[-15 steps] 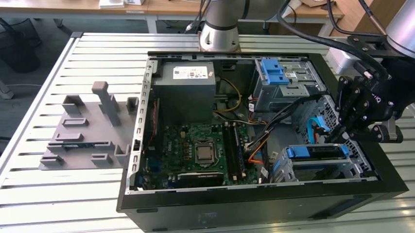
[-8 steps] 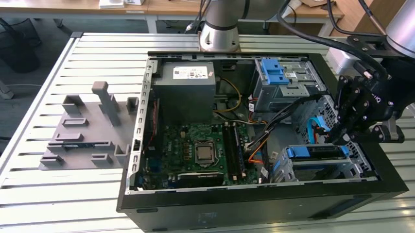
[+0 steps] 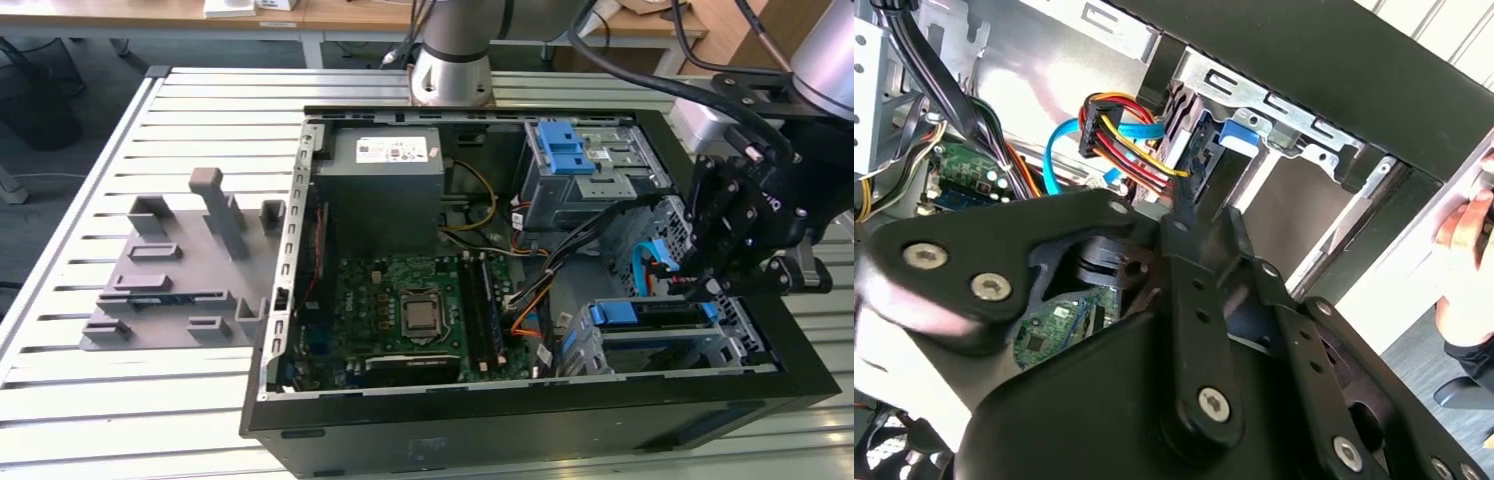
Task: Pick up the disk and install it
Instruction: 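Insert the first disk wire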
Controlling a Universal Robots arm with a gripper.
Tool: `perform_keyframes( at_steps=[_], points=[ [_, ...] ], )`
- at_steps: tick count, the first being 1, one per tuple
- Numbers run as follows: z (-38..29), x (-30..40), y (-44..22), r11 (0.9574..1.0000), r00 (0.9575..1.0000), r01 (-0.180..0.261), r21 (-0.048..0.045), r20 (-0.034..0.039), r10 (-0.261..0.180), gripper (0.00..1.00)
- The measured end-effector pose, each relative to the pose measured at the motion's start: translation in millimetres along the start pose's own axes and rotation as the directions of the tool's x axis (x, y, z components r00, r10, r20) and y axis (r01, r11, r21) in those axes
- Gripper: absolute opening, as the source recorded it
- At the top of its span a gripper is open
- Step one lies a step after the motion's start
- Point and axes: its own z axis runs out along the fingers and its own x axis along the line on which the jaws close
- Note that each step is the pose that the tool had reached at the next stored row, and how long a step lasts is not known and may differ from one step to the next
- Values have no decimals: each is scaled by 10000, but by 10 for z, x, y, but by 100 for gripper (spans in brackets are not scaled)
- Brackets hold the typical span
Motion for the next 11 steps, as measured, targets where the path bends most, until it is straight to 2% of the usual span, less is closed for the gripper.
perform_keyframes(
  at_steps=[1,11],
  points=[
    [3,-2,0,10000,10000,0,0,2,0,33],
    [36,-12,1,10000,10000,0,-1,3,0,33]
  ],
)
